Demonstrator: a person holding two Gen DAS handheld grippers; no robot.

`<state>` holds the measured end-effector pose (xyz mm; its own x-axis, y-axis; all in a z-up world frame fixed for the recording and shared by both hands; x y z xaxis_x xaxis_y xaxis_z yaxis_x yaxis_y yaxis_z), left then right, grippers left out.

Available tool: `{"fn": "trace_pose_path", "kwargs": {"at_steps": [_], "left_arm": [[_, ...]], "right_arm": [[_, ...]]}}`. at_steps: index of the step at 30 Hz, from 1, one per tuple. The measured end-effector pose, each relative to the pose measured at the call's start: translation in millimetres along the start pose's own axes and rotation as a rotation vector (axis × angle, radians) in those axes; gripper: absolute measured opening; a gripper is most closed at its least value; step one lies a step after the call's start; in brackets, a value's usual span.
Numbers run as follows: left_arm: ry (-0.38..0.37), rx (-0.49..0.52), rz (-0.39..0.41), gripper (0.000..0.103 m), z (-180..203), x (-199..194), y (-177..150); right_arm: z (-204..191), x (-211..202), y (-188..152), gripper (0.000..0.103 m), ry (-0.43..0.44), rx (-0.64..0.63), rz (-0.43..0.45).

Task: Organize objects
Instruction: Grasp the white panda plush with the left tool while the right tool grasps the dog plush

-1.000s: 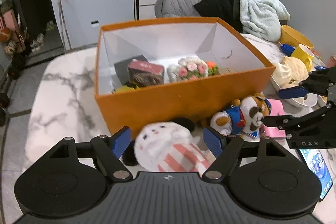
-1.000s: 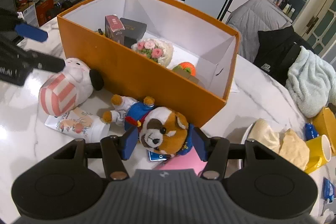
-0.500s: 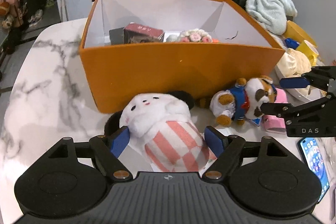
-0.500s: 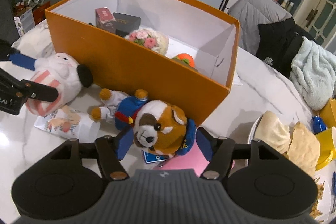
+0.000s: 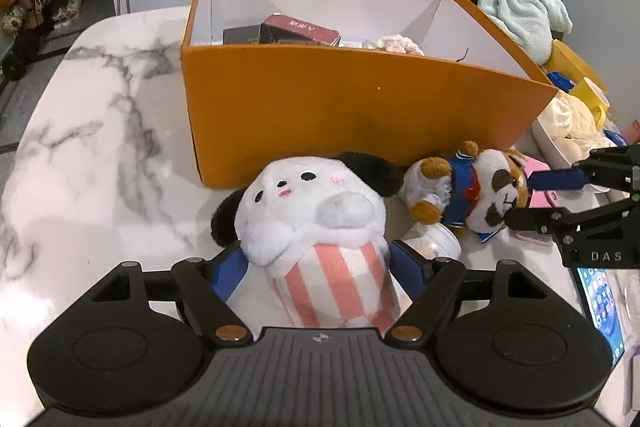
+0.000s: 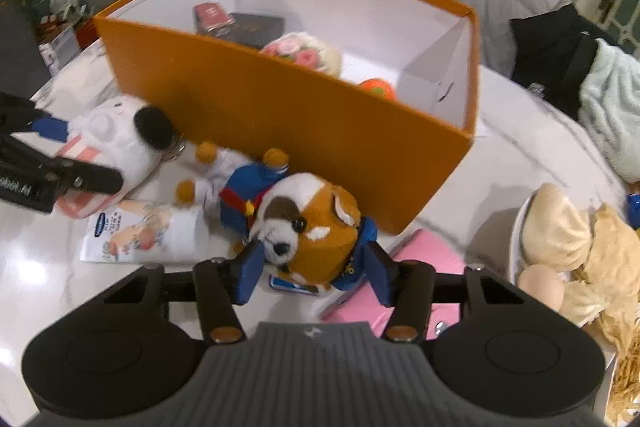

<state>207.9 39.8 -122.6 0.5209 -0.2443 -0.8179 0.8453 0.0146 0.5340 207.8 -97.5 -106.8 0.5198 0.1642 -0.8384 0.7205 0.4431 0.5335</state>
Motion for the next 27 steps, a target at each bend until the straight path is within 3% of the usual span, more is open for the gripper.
{"fn": "trace_pose_path", "kwargs": {"at_steps": [1, 3, 8, 10, 12, 14, 19, 27], "left_arm": [[-0.004, 0.001, -0.004, 0.086, 0.0, -0.8, -1.2], [-0.012, 0.017, -0.013, 0.083, 0.7, -3.9, -5.1], [-0.063, 0.025, -0.042, 0.08, -1.8, -14.9, -20.7], [-0.077, 0.028, -0.066, 0.077, -3.5, -18.8, -28.8], [-0.075, 0.035, -0.078, 0.077, -6.0, -23.0, -35.3], [-0.052, 0.061, -0.074, 0.079, -8.5, -26.1, -37.5], [-0.037, 0.073, -0.069, 0.086, -8.6, -24.3, -38.5], [-0.031, 0.076, -0.063, 0.087, -4.3, -19.2, -36.8]], "right_arm": [[-3.4, -0.9, -2.1, 0.048, 0.009, -0.015, -0.016], [-10.2, -5.1, -6.0, 0.03, 0.03, -0.04, -0.044], [-36.2, -17.6, -22.9, 0.03, 0.173, -0.095, -0.145], [-44.8, -20.3, -28.8, 0.036, 0.186, -0.135, -0.178], [-43.1, -23.0, -24.2, 0.06, 0.125, -0.16, -0.153], [-37.5, -25.3, -14.0, 0.069, 0.07, -0.156, -0.114], [-30.3, -18.4, 16.7, 0.073, 0.056, -0.106, -0.03], [-40.5, 14.9, 33.4, 0.072, -0.018, -0.148, -0.03]]}}
Point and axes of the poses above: each gripper's, at about its wrist camera, not at the fingertips, and x roughly the way its jaws point, z to its right, y to its top, the point moved 10 cm from there along x, roughly the way its jaws point, and after that the axes turned 3 degrees about -x, right-handed, at the moved point
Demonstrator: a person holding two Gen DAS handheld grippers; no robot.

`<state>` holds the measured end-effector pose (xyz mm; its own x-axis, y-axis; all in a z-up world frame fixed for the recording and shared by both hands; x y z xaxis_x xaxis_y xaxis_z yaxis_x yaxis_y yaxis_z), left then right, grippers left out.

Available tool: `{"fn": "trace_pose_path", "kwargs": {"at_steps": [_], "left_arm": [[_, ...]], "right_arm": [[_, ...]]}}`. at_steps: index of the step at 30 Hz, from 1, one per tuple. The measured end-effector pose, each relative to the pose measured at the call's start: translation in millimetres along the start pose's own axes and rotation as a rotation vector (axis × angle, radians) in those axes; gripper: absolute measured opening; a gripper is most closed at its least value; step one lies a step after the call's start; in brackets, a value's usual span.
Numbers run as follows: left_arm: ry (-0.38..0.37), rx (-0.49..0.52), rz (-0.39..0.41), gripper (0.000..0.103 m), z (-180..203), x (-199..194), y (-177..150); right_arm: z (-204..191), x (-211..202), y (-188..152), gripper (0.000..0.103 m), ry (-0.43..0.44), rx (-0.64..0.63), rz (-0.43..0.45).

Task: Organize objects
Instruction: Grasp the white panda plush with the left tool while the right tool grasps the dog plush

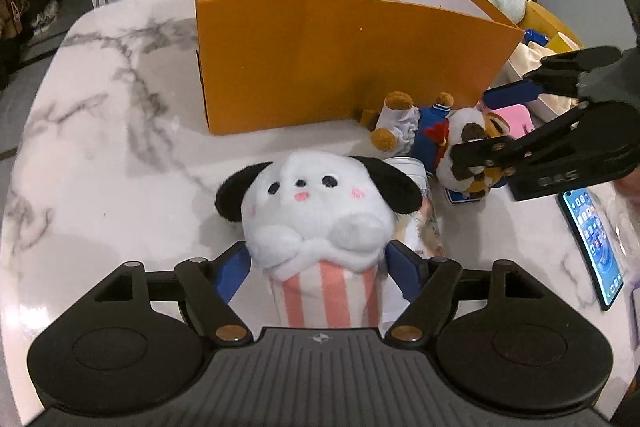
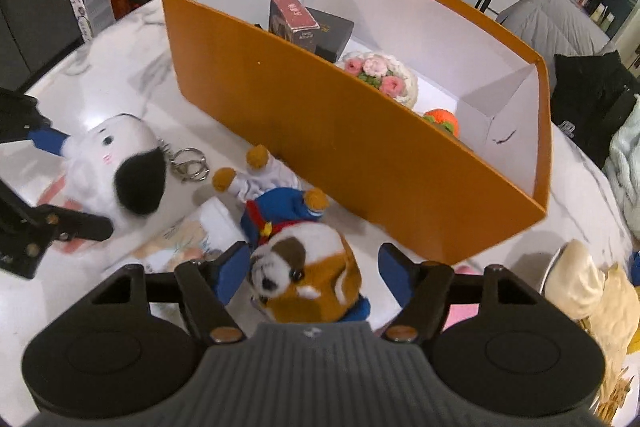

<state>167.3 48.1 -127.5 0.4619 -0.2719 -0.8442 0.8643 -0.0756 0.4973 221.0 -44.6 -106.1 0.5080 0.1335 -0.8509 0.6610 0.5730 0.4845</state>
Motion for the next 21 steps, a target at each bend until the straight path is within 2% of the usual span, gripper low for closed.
{"fn": "trace_pose_path", "kwargs": {"at_steps": [6, 12, 21], "left_arm": [[-0.01, 0.001, -0.014, 0.087, 3.2, 7.4, -2.2], [-0.036, -0.007, -0.032, 0.078, 4.9, 11.0, -6.2], [-0.037, 0.08, -0.034, 0.076, 9.3, 1.2, -24.7]], "right_arm": [[-8.1, 17.2, -5.2, 0.065, 0.006, 0.004, -0.018], [-12.7, 9.6, -15.8, 0.062, 0.036, 0.004, -0.034], [-24.0, -7.7, -50.7, 0.062, 0.132, 0.015, -0.079]]}}
Point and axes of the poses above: each gripper's, at about its wrist camera, not at the fingertips, and x roughly the way its jaws point, z to its right, y to its top, the point moved 10 cm from there along x, roughly the way its jaws point, and after that the axes turned 3 degrees about -x, right-handed, at the moved point
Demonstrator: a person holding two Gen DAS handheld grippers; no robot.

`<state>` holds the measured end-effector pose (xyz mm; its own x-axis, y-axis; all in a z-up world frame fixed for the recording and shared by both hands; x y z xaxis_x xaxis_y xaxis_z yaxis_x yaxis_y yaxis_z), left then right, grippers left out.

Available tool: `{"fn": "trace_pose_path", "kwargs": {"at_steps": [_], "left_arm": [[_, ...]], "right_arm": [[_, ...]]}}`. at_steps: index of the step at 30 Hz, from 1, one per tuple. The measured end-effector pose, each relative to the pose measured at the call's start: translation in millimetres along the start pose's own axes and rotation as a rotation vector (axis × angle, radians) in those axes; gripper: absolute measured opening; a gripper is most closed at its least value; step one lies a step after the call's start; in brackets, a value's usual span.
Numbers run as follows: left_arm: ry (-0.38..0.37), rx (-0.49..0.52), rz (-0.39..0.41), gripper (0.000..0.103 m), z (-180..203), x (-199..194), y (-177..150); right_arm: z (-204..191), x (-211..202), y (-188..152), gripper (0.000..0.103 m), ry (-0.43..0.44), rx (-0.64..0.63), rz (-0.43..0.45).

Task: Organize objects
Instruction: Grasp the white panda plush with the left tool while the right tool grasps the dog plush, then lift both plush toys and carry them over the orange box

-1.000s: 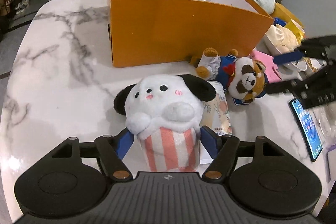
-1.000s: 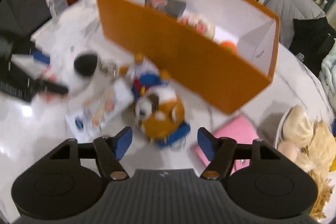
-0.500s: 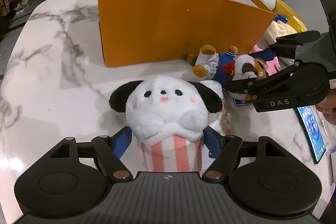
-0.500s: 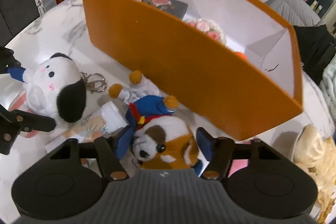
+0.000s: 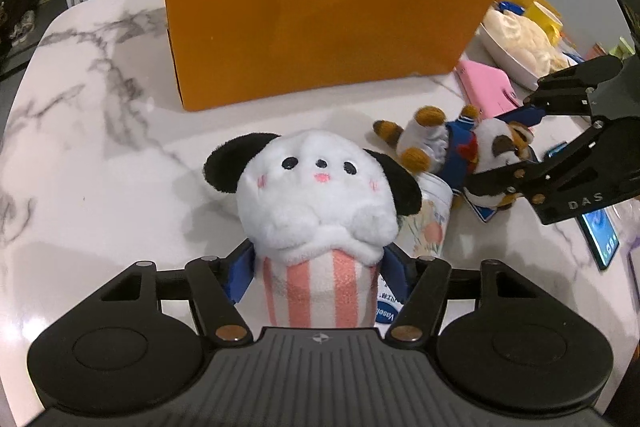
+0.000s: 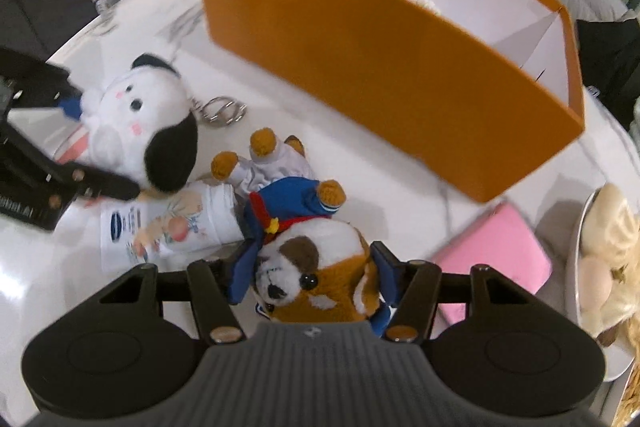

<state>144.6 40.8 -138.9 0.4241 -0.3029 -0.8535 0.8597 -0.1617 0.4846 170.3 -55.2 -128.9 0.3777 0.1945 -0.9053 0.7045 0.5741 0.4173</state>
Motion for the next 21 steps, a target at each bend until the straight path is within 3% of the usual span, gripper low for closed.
{"fn": "trace_pose_path", "kwargs": {"at_steps": [6, 17, 21], "left_arm": [[0.008, 0.04, 0.024, 0.076, 4.8, -5.0, -10.5], [-0.008, -0.028, 0.035, 0.075, 2.4, -2.5, -16.2], [0.008, 0.015, 0.035, 0.075, 5.4, -2.5, -16.0]], "right_arm": [[-11.0, -7.0, -15.9, 0.062, 0.007, -0.015, -0.001], [-22.8, -10.9, -15.3, 0.061, -0.115, 0.011, 0.047], [-29.5, -13.3, -15.6, 0.06, -0.17, -0.024, 0.07]]}}
Point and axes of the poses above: each gripper's, at about its wrist camera, not at the fingertips, and x roughly the way its jaws point, z to its right, y to its top, the point moved 10 cm from there along x, roughly the way its jaws point, and after that the axes turned 3 degrees about -x, right-handed, at the moved point
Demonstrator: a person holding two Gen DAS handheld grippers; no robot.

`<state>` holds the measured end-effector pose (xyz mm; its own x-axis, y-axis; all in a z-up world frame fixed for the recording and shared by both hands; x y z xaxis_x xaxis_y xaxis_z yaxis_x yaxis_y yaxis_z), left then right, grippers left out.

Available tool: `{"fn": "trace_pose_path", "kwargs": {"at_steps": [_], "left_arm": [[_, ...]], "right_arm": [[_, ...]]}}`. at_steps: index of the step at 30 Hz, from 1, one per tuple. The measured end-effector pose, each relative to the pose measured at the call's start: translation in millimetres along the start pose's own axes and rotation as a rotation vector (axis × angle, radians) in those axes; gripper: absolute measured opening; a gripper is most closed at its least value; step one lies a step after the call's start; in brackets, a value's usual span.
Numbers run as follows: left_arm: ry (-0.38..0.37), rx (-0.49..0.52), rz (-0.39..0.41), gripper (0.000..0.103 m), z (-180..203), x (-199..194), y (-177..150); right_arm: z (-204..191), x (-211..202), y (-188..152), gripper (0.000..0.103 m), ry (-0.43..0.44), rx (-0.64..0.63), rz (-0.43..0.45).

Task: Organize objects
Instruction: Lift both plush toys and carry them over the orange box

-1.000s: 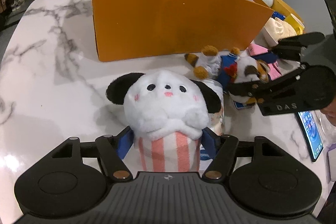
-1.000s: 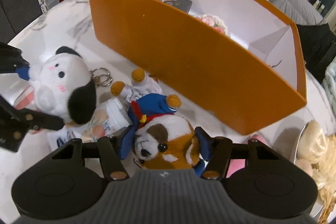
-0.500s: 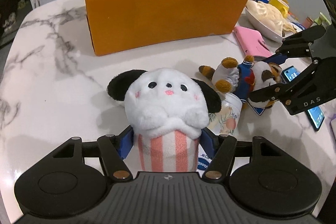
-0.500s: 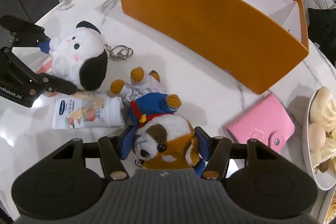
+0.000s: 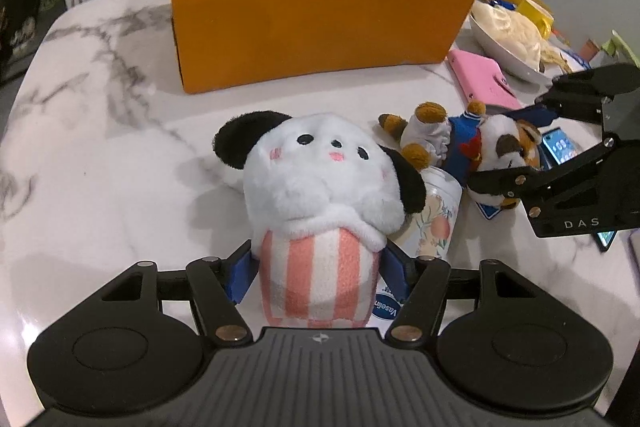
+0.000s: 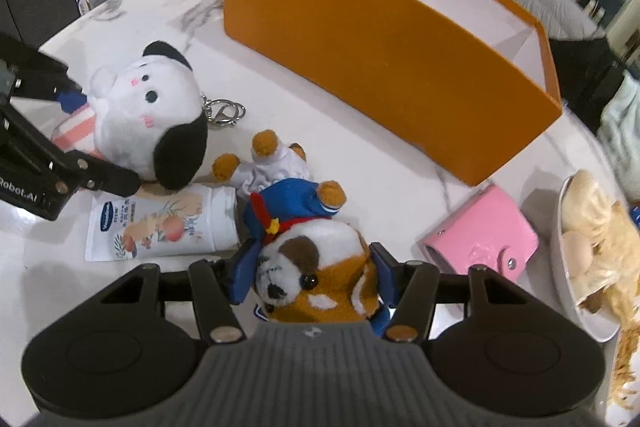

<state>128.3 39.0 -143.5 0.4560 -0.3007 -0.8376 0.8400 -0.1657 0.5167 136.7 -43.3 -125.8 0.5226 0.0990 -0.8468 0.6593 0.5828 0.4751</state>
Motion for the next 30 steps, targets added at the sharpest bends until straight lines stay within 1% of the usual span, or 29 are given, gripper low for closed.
{"fn": "trace_pose_path", "kwargs": {"at_steps": [4, 25, 28, 30], "left_arm": [[0.012, 0.006, -0.005, 0.075, 1.3, 0.6, 0.6], [0.021, 0.024, -0.001, 0.075, 1.5, -0.3, -0.5], [0.027, 0.024, 0.007, 0.072, 1.8, -1.0, 0.2], [0.057, 0.037, 0.011, 0.07, 1.7, -2.7, 1.7]], "right_arm": [[1.0, 1.1, 0.7, 0.06, -0.002, -0.001, 0.004], [0.0, 1.4, 1.2, 0.061, -0.002, -0.007, 0.004], [0.0, 1.4, 1.2, 0.061, 0.002, -0.004, 0.004], [1.0, 1.1, 1.2, 0.06, 0.011, 0.005, 0.001]]}}
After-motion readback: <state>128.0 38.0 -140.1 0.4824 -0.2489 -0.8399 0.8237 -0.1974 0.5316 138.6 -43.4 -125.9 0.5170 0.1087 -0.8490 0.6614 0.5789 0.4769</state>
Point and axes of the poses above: each gripper's, at about its wrist camera, not at the fingertips, and x roughly the way its jaws point, z to its right, y to its top, the point moved 10 cm from there along x, roughly the way its jaws point, and after that the axes turned 3 degrees about -x, right-handed, at the moved point
